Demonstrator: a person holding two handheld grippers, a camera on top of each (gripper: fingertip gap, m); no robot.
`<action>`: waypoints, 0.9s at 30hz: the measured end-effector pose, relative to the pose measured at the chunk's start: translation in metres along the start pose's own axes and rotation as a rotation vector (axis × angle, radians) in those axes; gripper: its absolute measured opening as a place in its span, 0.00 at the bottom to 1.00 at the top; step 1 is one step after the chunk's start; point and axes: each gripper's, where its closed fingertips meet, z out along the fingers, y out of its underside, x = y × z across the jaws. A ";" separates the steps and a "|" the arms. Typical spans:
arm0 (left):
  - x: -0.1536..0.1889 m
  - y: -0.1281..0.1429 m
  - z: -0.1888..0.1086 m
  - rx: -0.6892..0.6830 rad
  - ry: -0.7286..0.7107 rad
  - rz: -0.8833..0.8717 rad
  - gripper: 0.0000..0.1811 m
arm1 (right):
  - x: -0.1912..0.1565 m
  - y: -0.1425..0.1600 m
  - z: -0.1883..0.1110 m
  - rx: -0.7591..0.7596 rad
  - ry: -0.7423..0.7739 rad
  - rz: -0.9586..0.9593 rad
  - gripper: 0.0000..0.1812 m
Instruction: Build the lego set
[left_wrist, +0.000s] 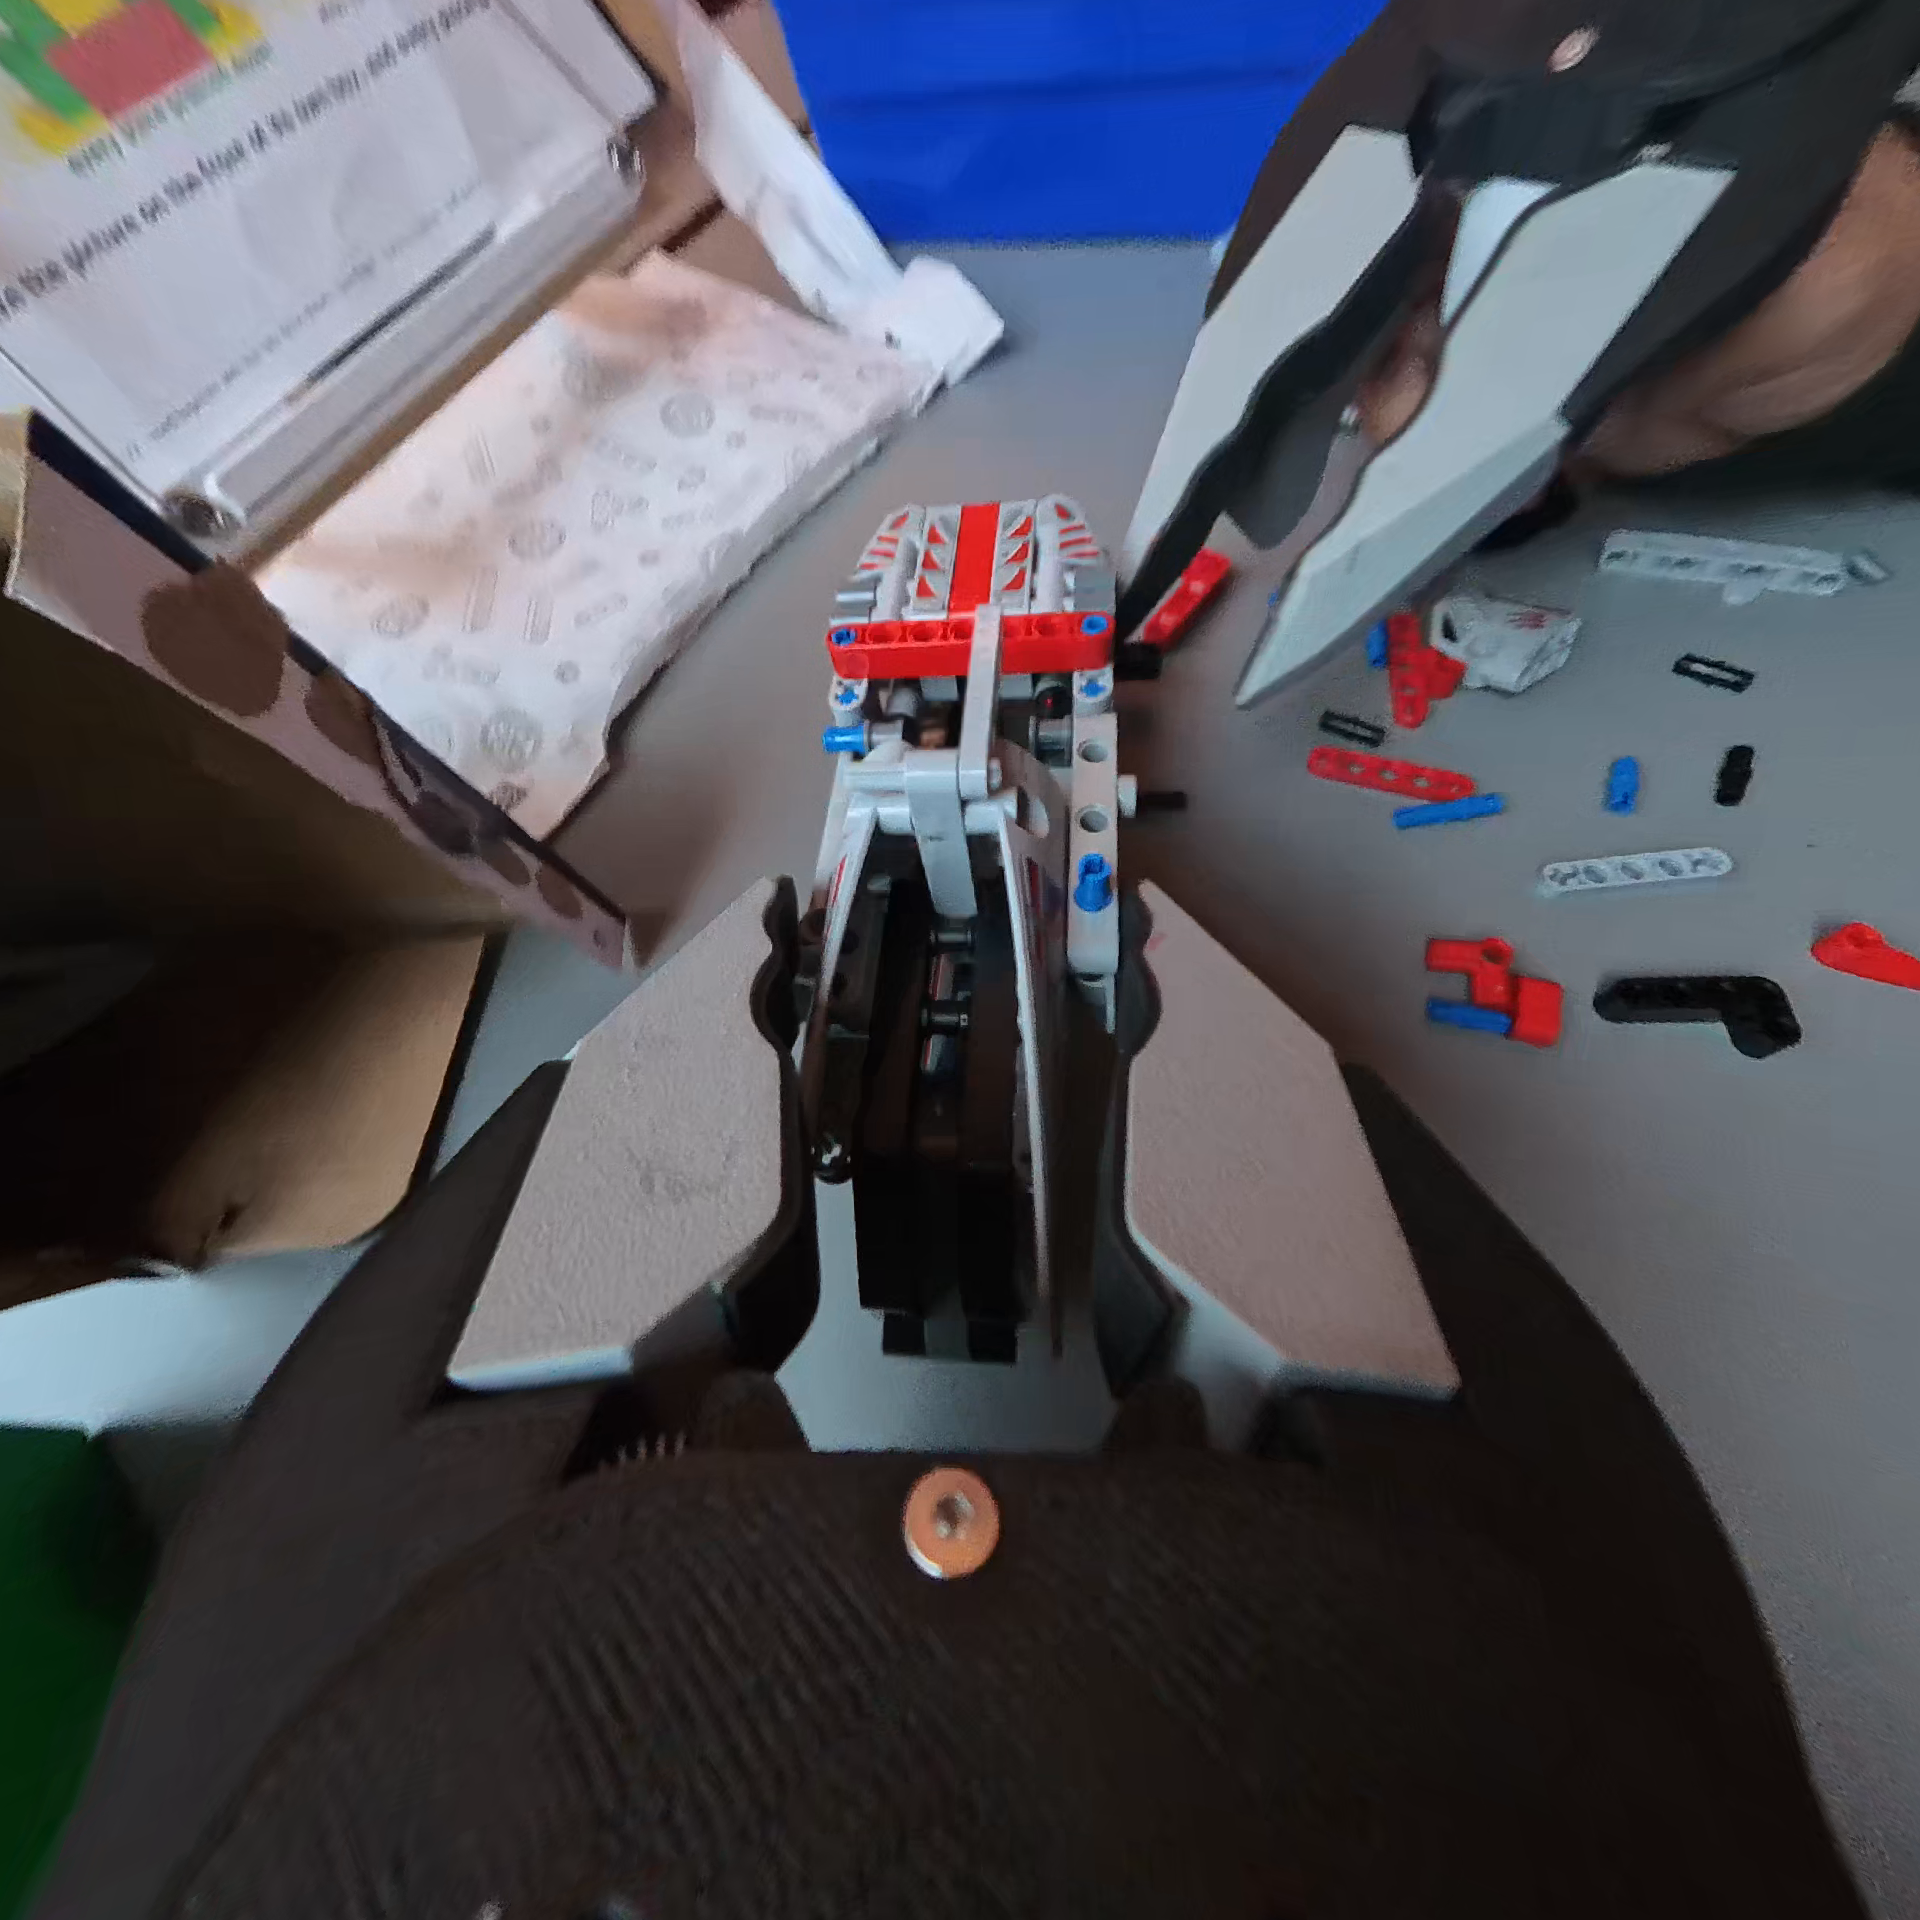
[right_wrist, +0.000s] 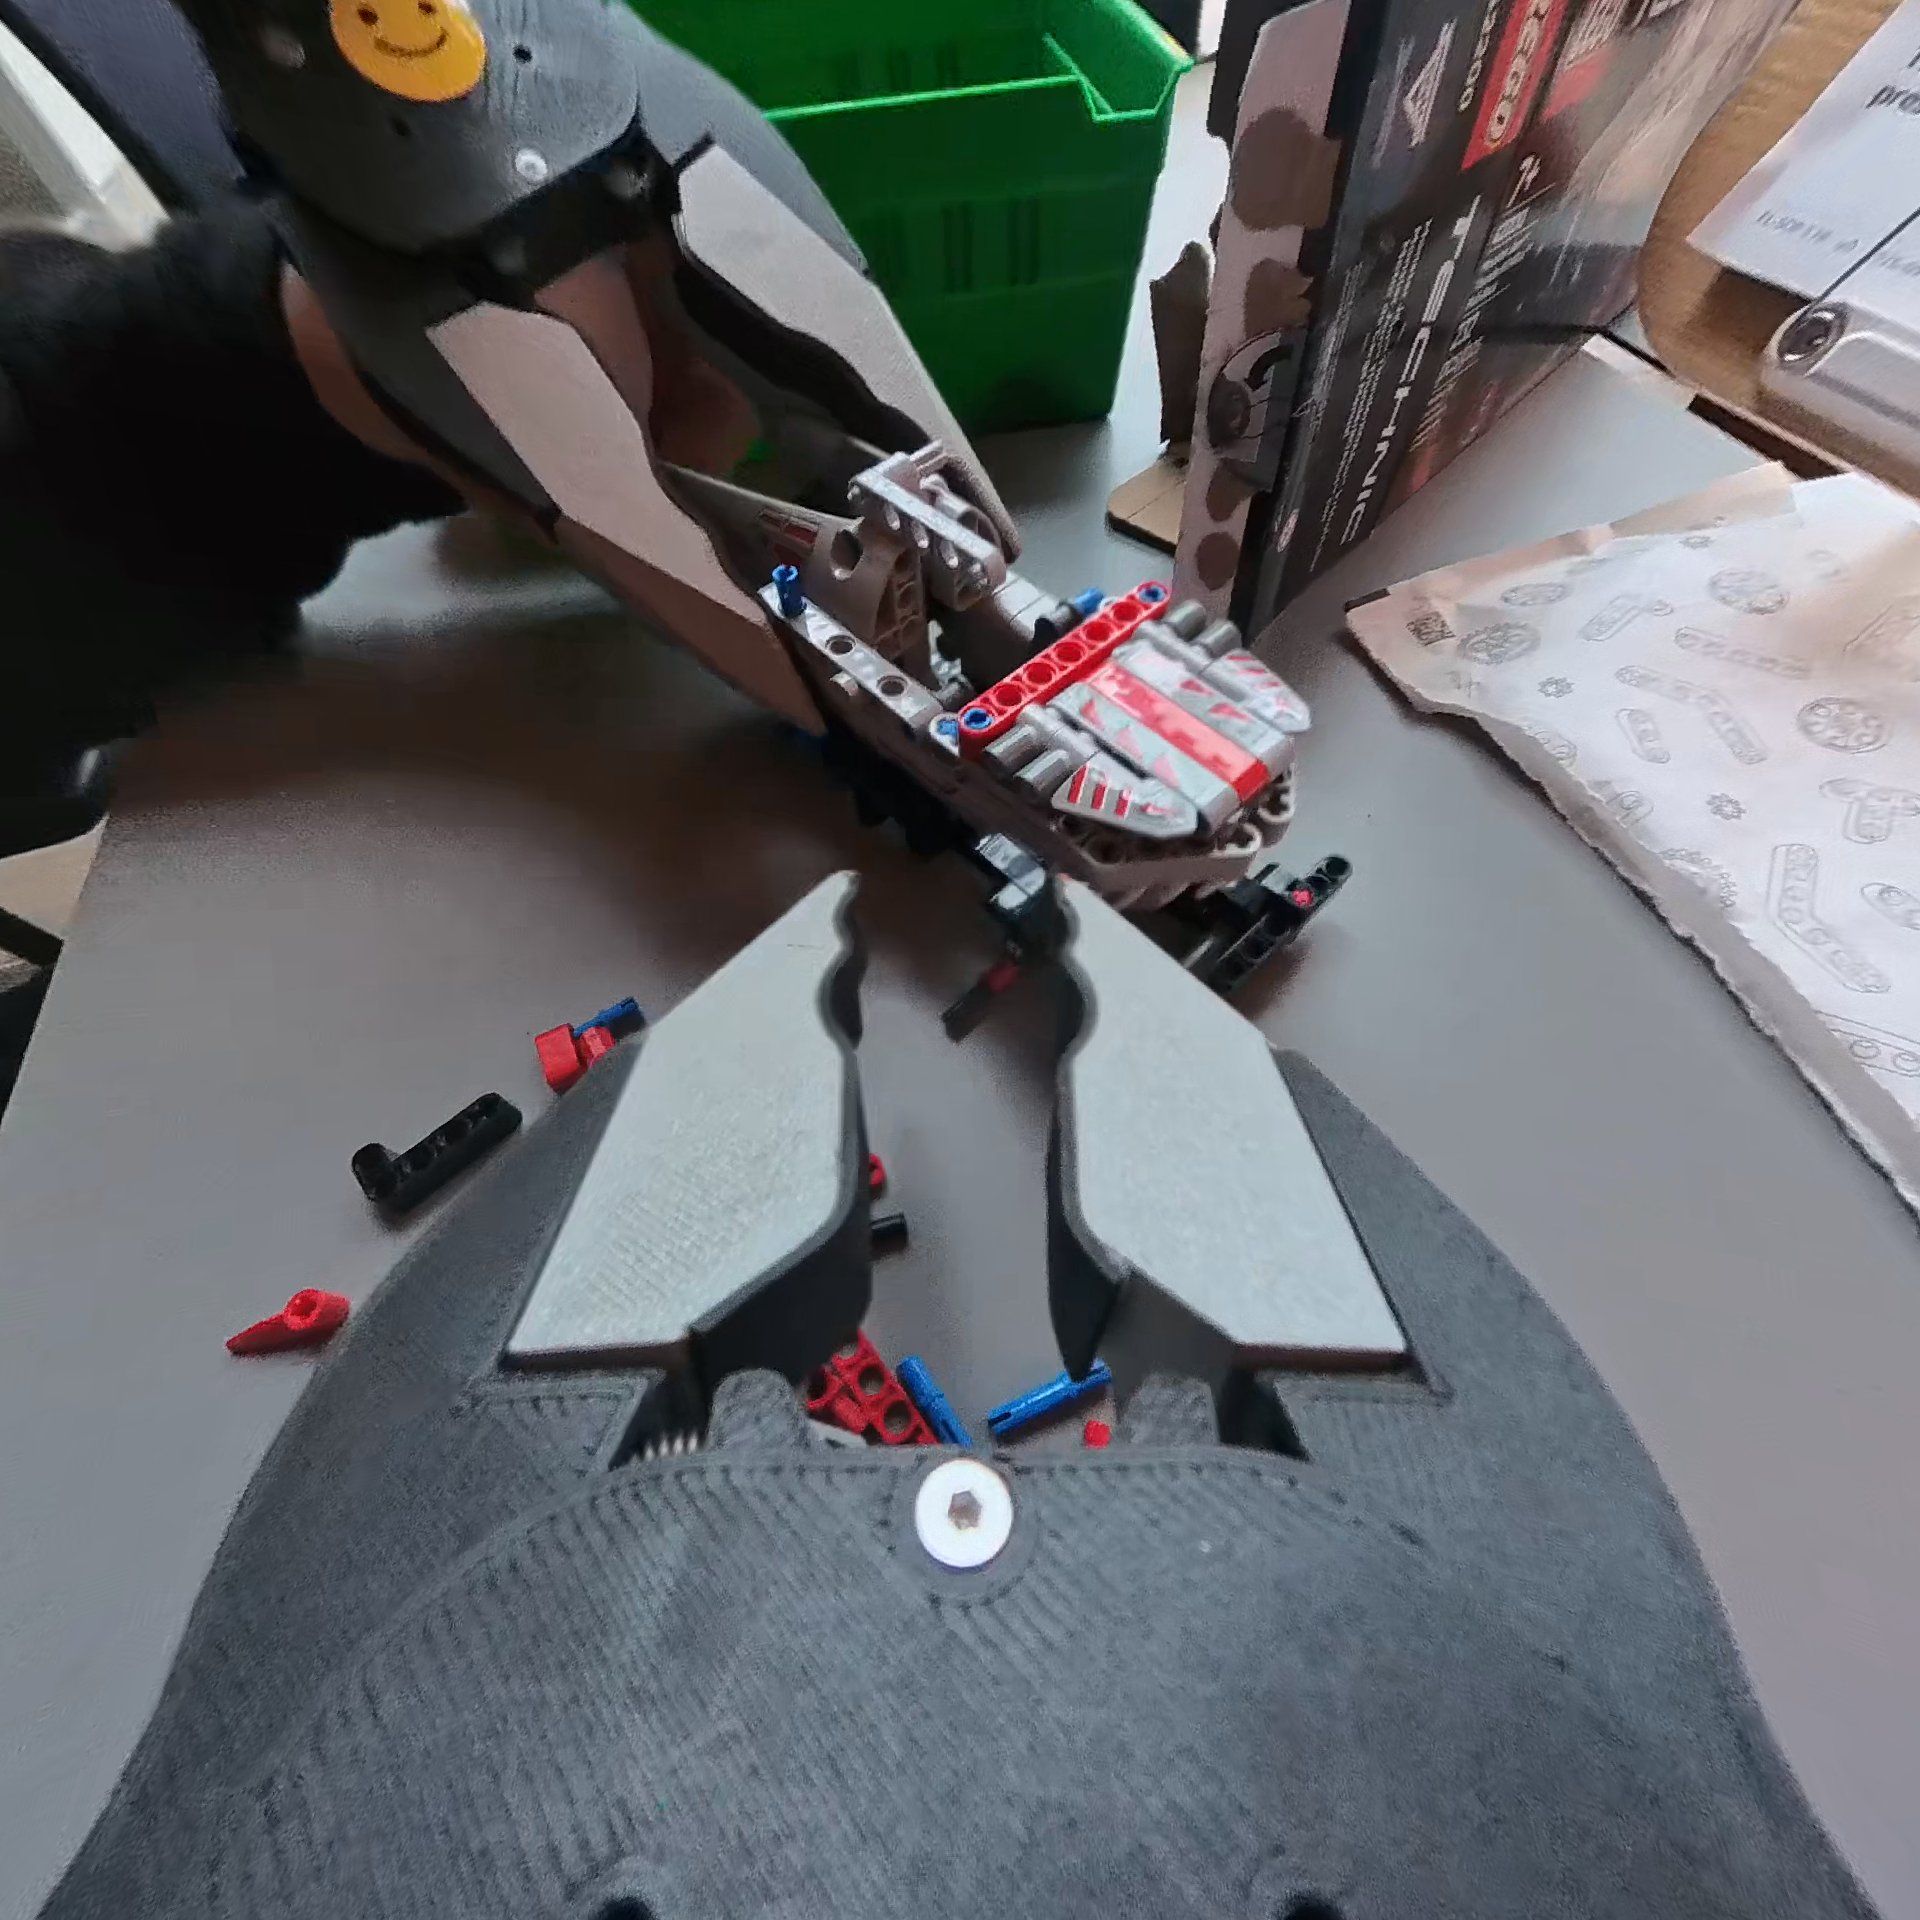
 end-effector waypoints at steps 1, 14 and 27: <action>0.001 -0.003 0.002 0.053 -0.001 -0.003 0.33 | 0.001 -0.001 -0.001 0.008 0.005 -0.003 0.14; 0.003 -0.007 0.005 0.129 0.047 -0.014 0.32 | 0.035 -0.012 -0.019 0.104 0.111 0.105 0.15; 0.011 -0.013 0.009 0.142 0.022 0.074 0.31 | 0.037 -0.017 -0.024 0.129 0.021 0.257 0.07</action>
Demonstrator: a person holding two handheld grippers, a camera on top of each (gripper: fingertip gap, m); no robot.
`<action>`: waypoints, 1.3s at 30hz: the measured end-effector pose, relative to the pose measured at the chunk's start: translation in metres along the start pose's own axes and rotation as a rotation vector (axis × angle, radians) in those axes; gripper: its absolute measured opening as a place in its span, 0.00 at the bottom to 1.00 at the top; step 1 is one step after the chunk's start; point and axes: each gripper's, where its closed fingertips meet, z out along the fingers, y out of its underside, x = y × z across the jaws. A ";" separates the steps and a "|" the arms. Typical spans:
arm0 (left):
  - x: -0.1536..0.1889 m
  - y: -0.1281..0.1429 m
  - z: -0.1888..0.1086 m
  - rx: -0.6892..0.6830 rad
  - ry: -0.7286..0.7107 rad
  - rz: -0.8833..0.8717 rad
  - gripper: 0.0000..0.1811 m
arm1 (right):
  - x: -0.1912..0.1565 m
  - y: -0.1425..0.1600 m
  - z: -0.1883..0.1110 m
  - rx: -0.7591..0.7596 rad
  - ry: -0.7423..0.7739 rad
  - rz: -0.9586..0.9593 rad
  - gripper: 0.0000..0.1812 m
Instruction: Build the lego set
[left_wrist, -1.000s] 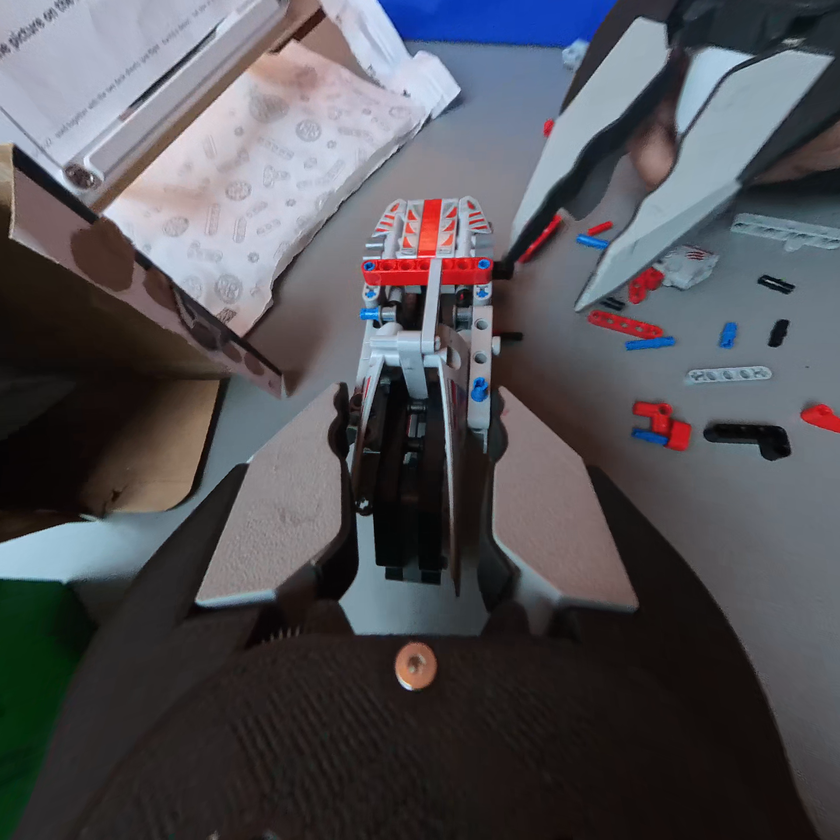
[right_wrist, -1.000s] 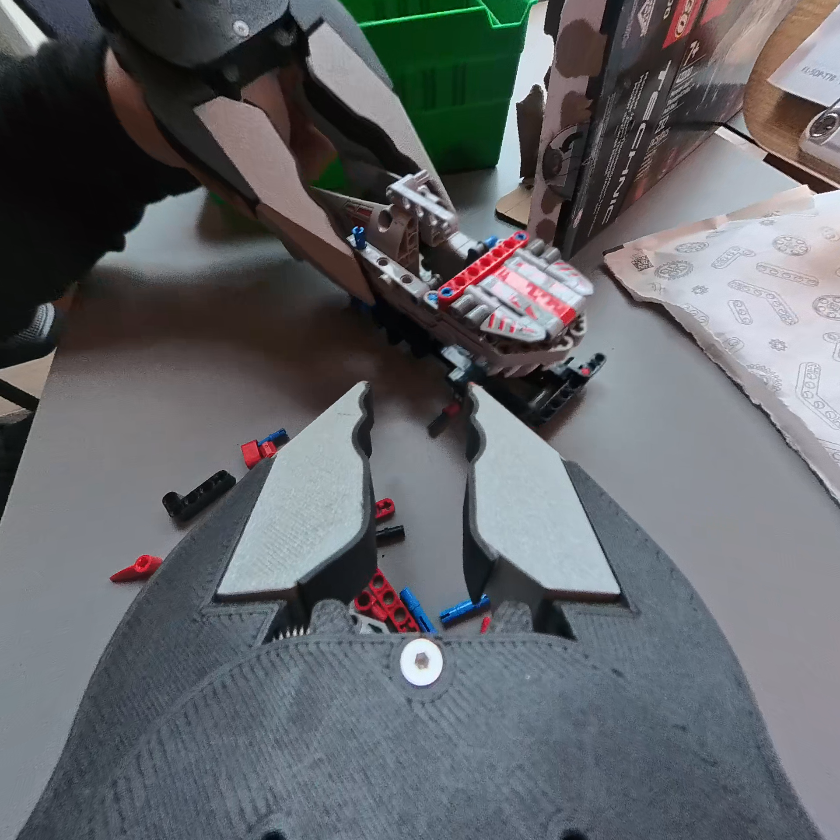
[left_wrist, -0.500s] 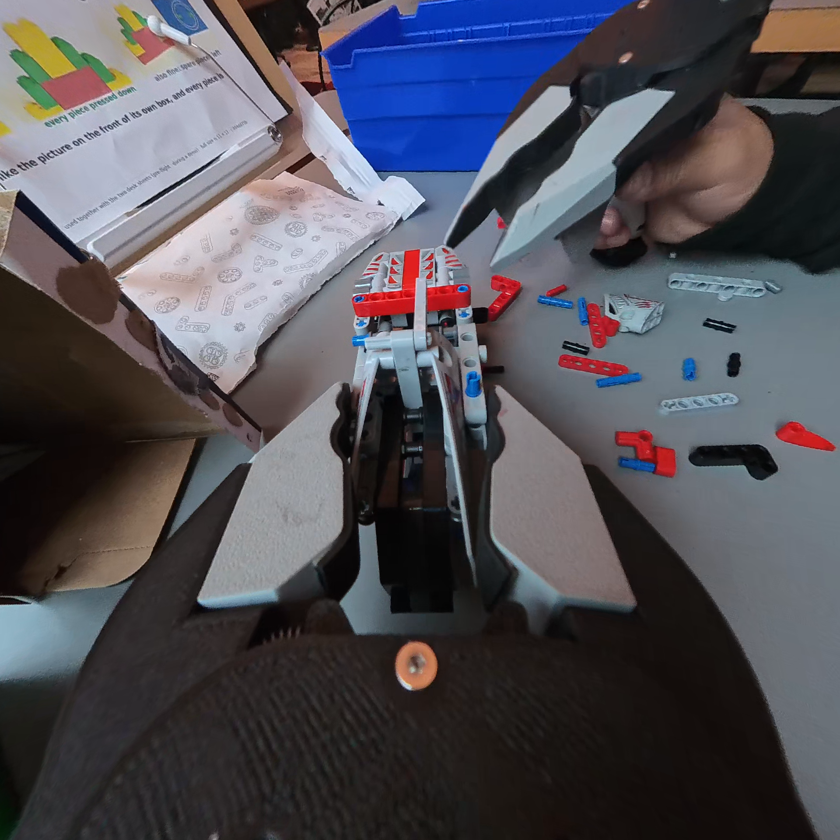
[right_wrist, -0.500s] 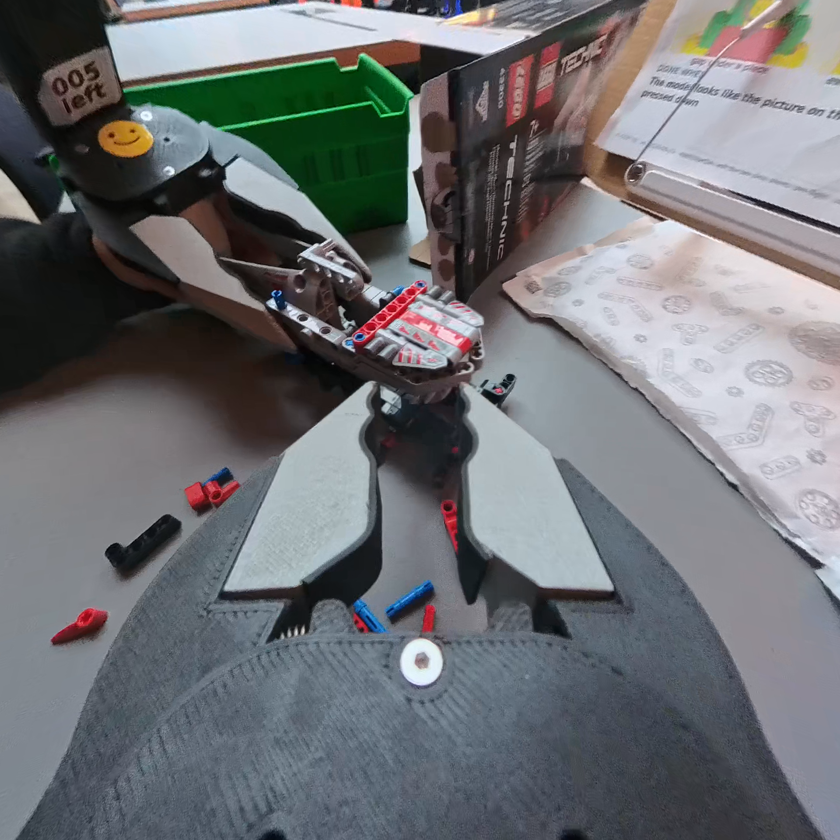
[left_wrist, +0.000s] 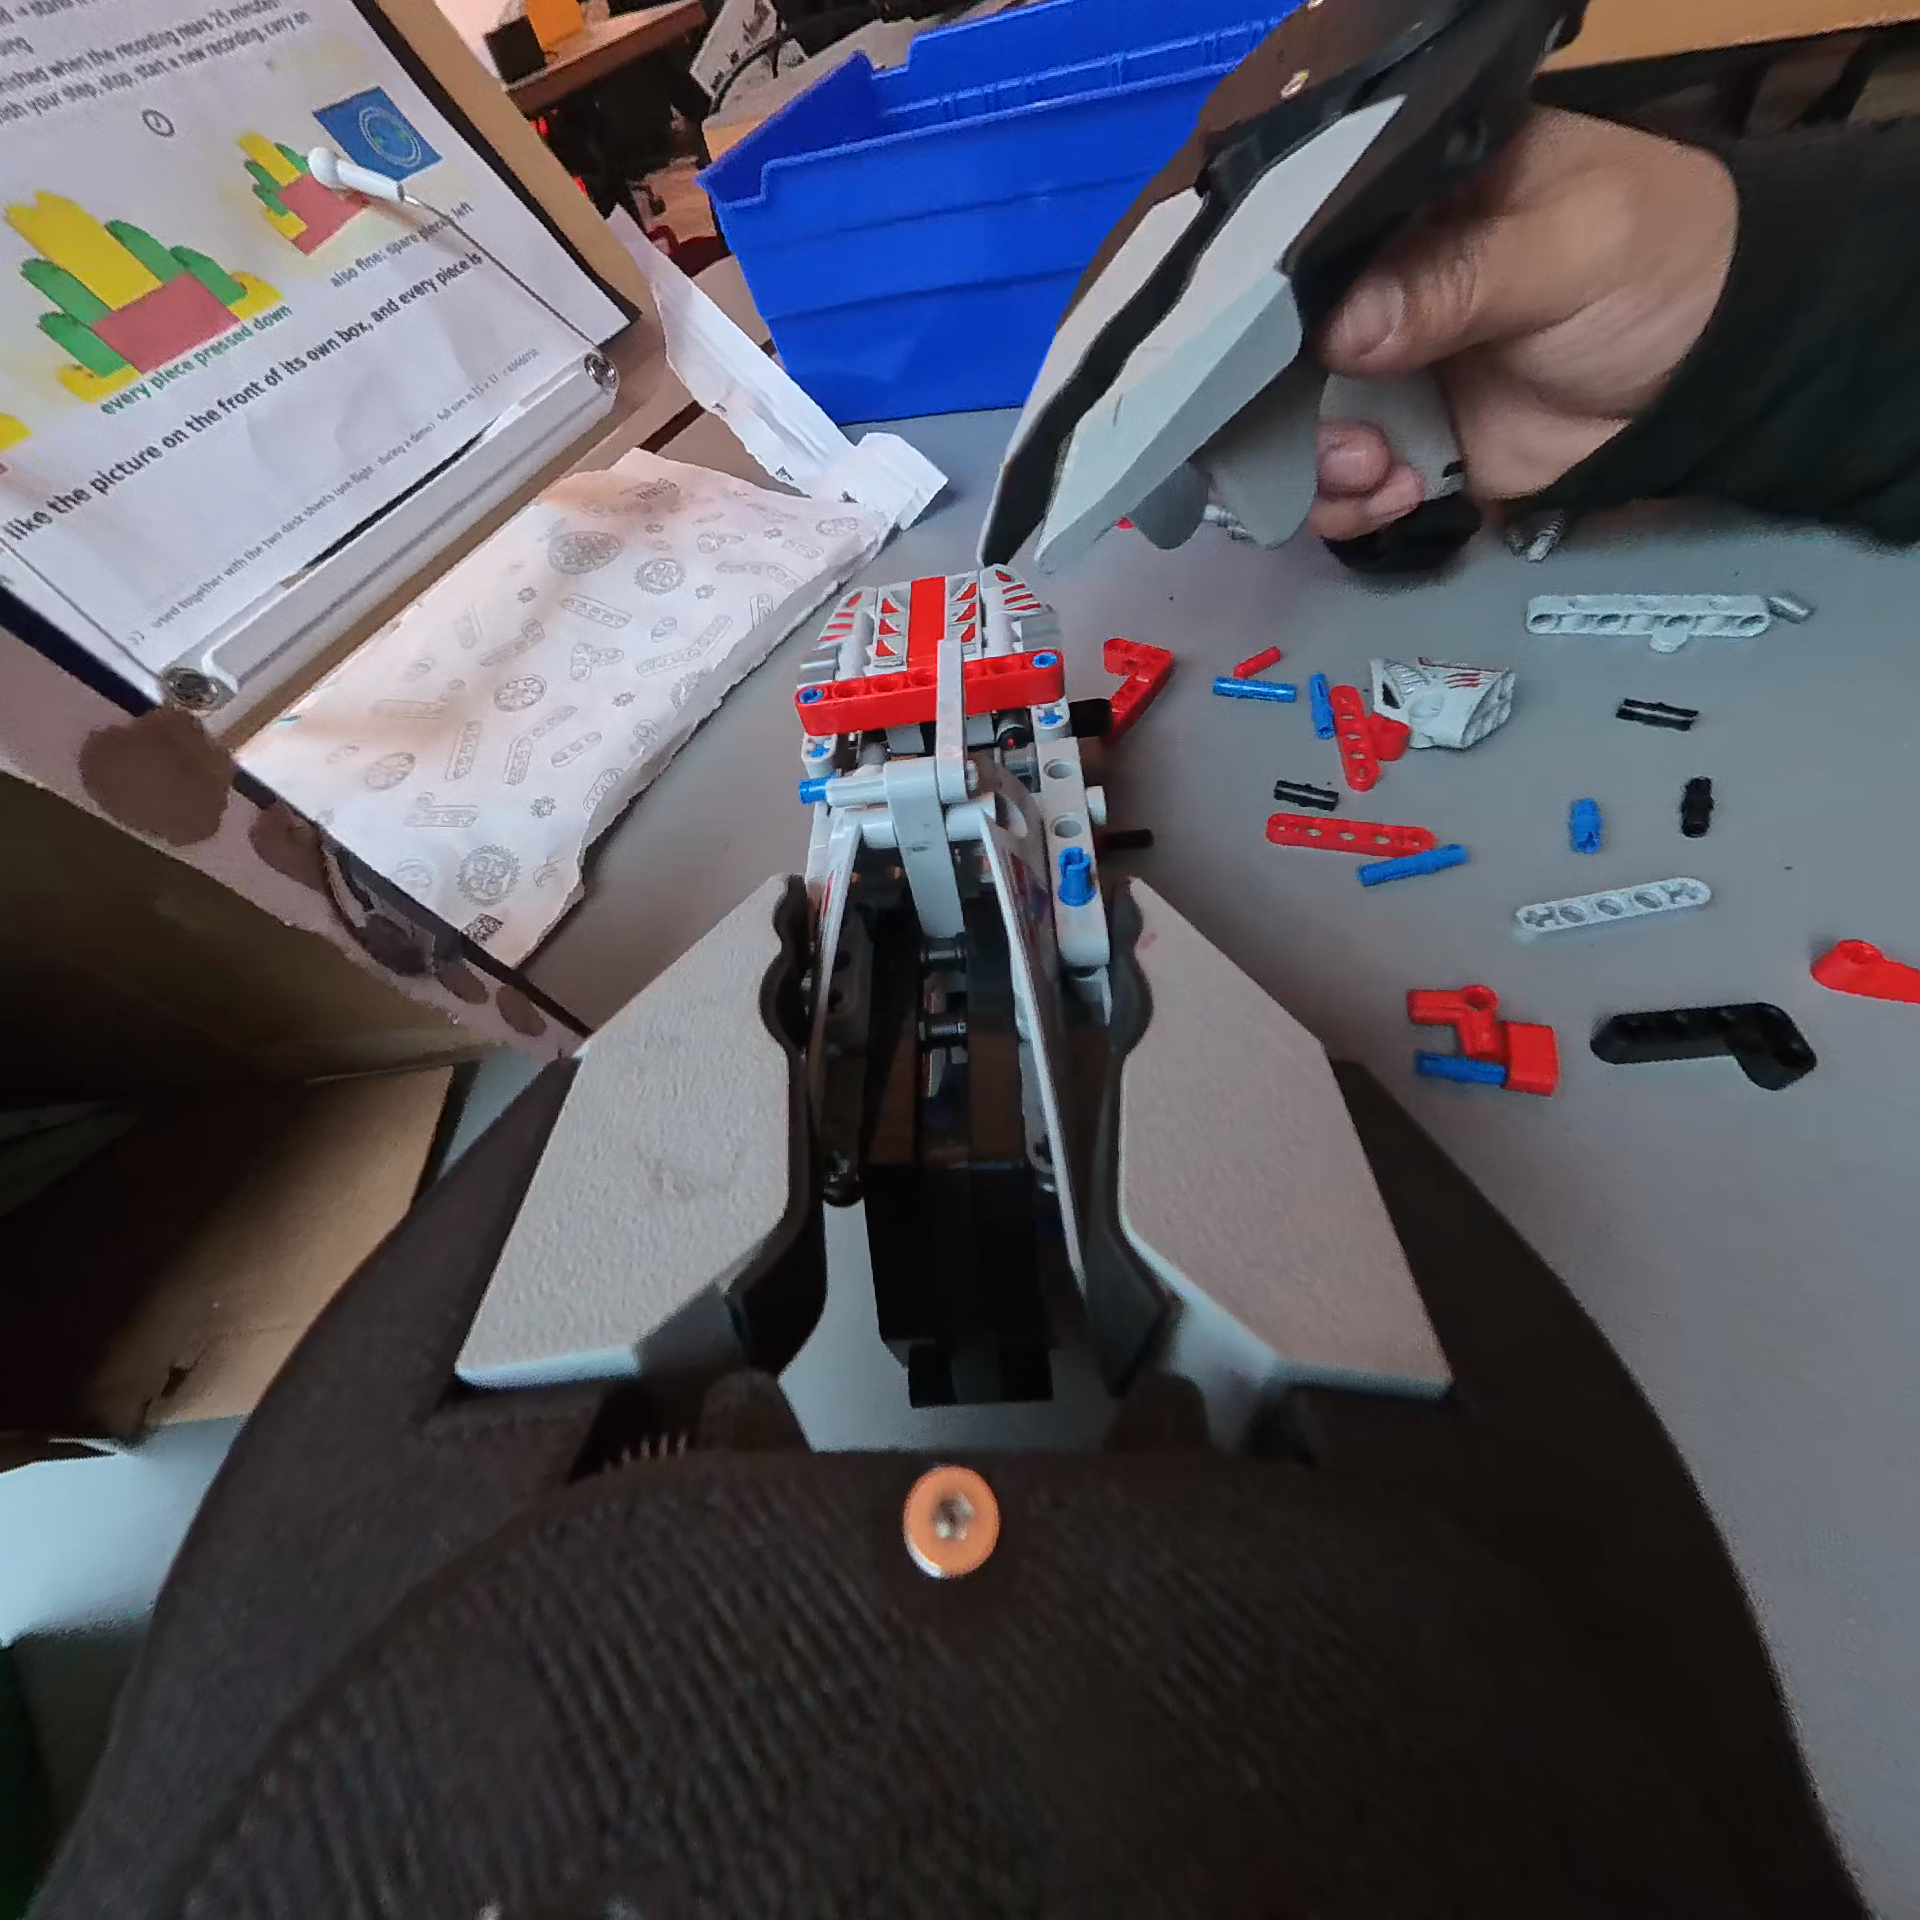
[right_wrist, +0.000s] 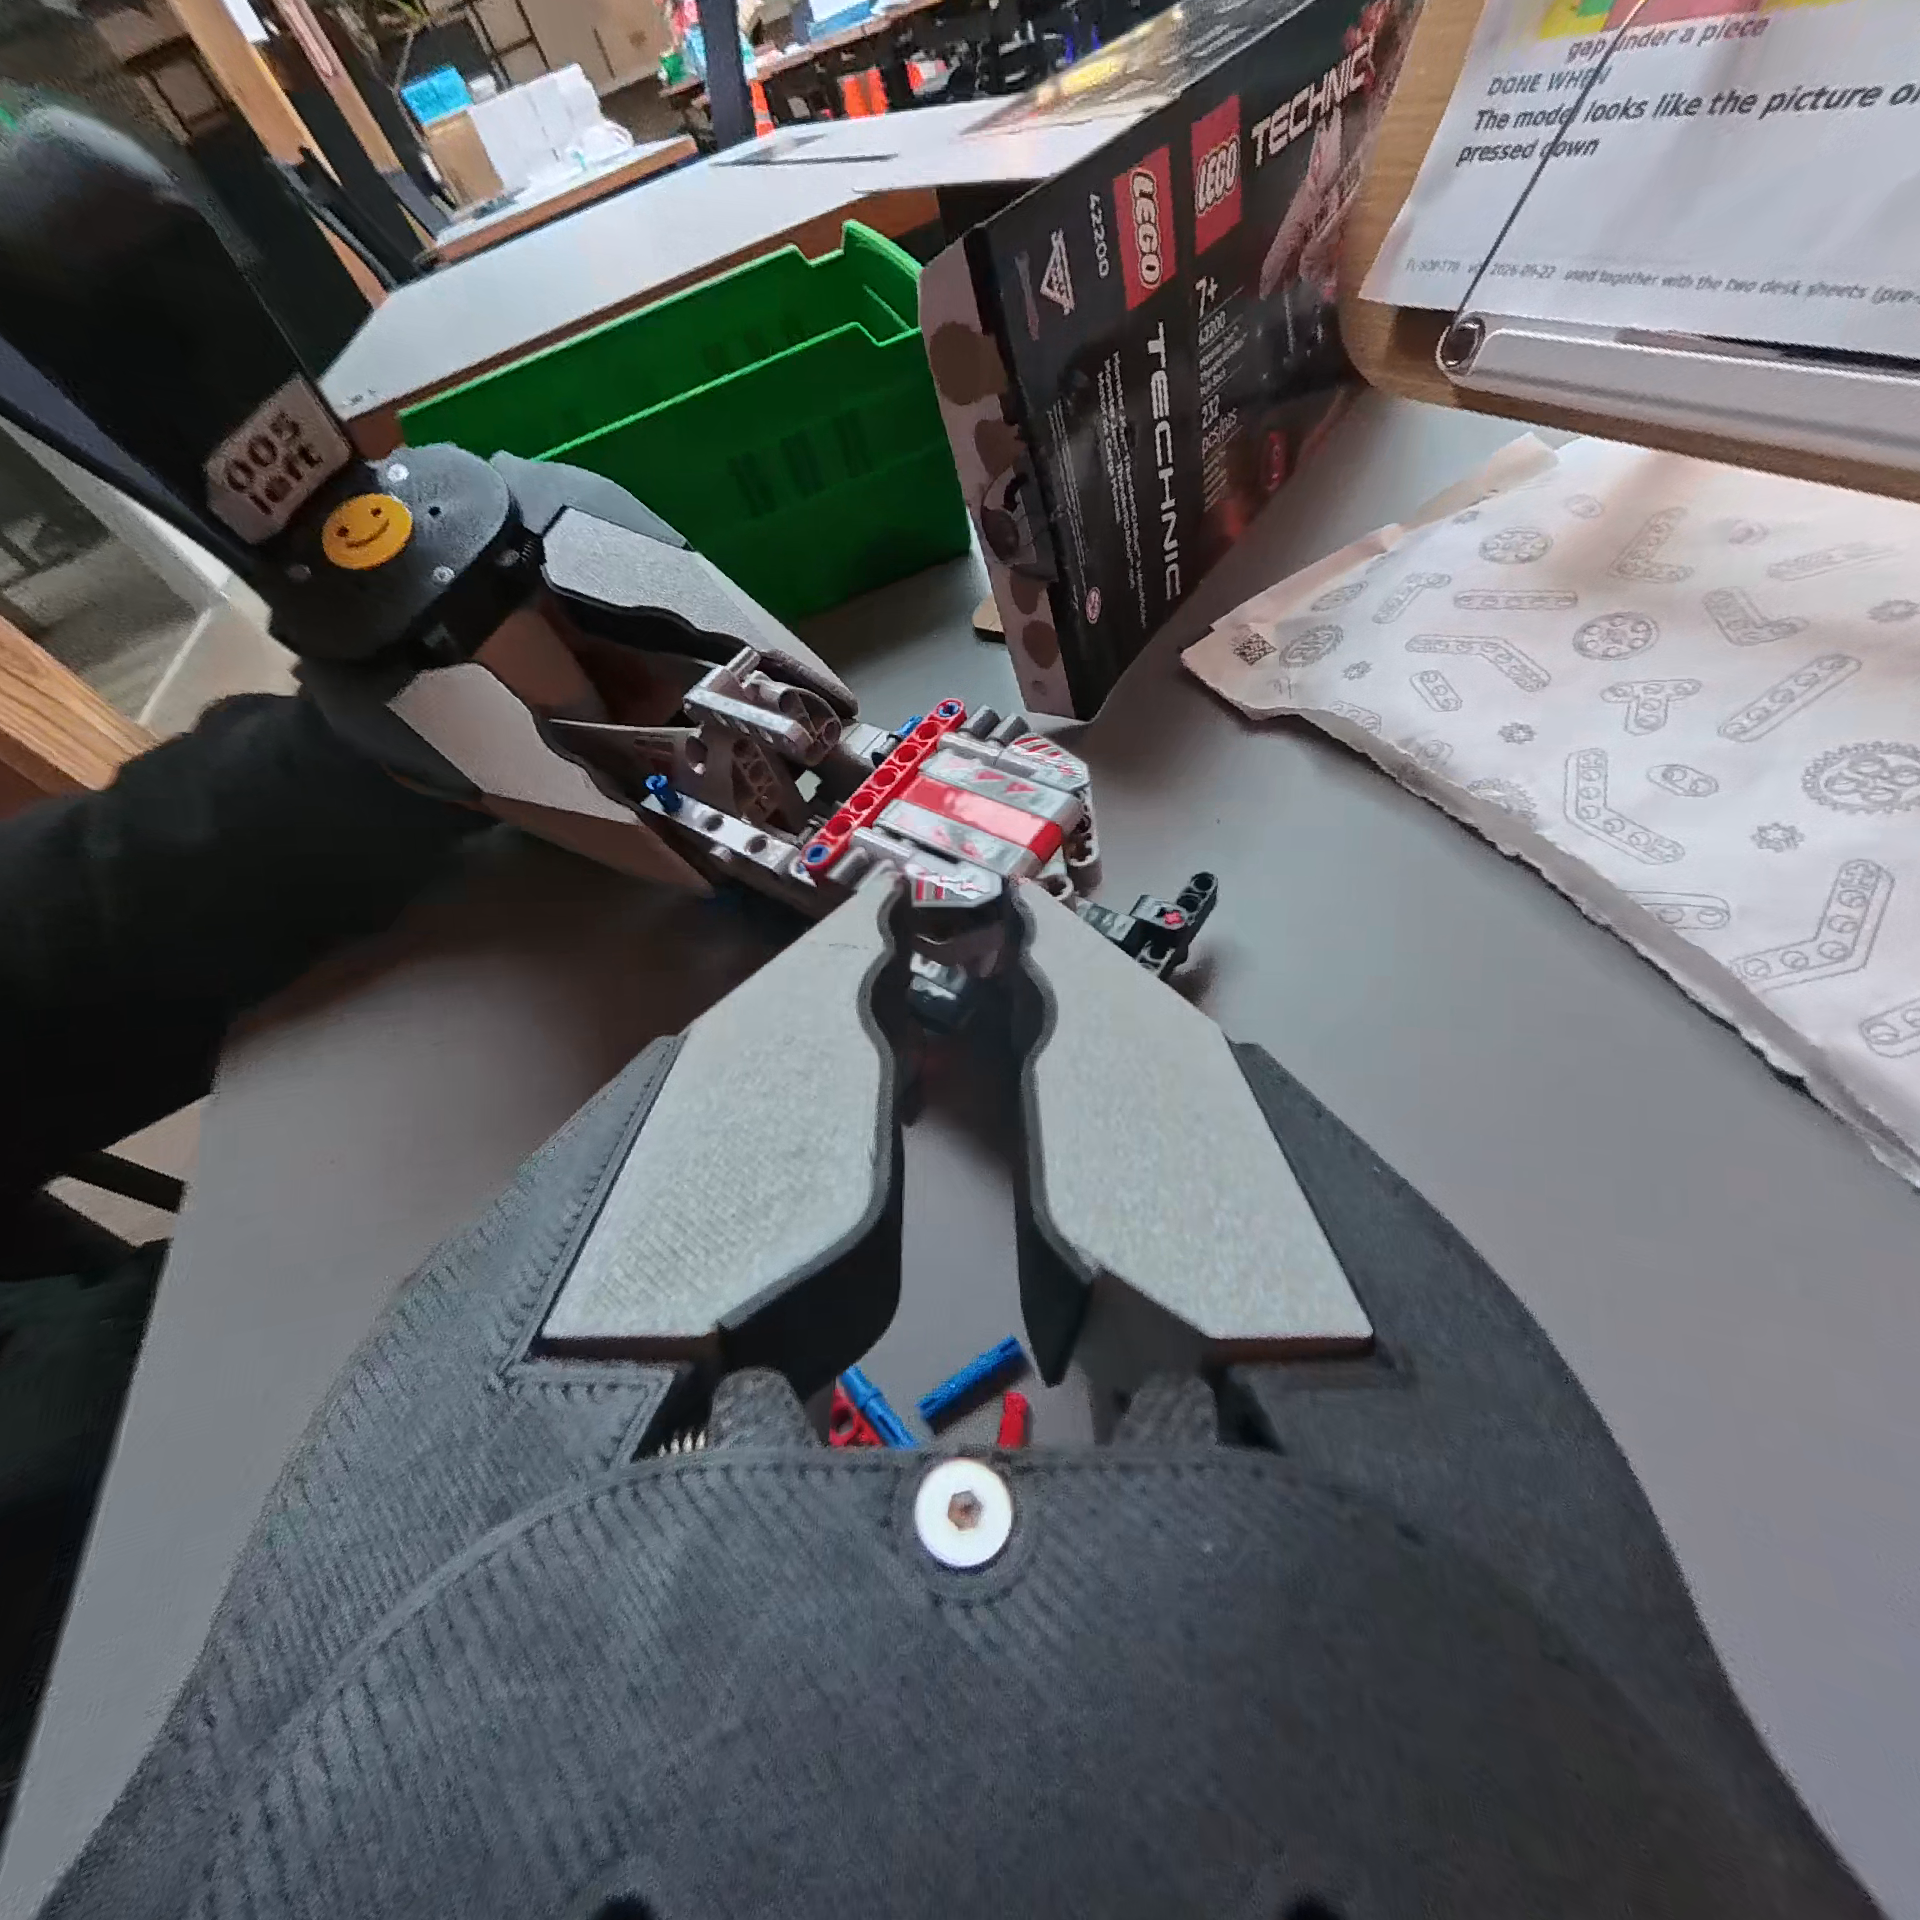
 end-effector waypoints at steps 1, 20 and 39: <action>0.001 -0.001 0.000 0.002 -0.002 0.013 0.31 | -0.001 0.000 0.000 -0.002 -0.009 0.024 0.09; 0.010 -0.013 0.003 0.011 -0.093 0.188 0.30 | -0.008 -0.014 -0.018 0.107 -0.275 0.385 0.00; 0.001 -0.008 0.009 -0.005 -0.125 0.086 0.30 | -0.030 0.024 0.022 -0.198 0.071 -0.154 0.02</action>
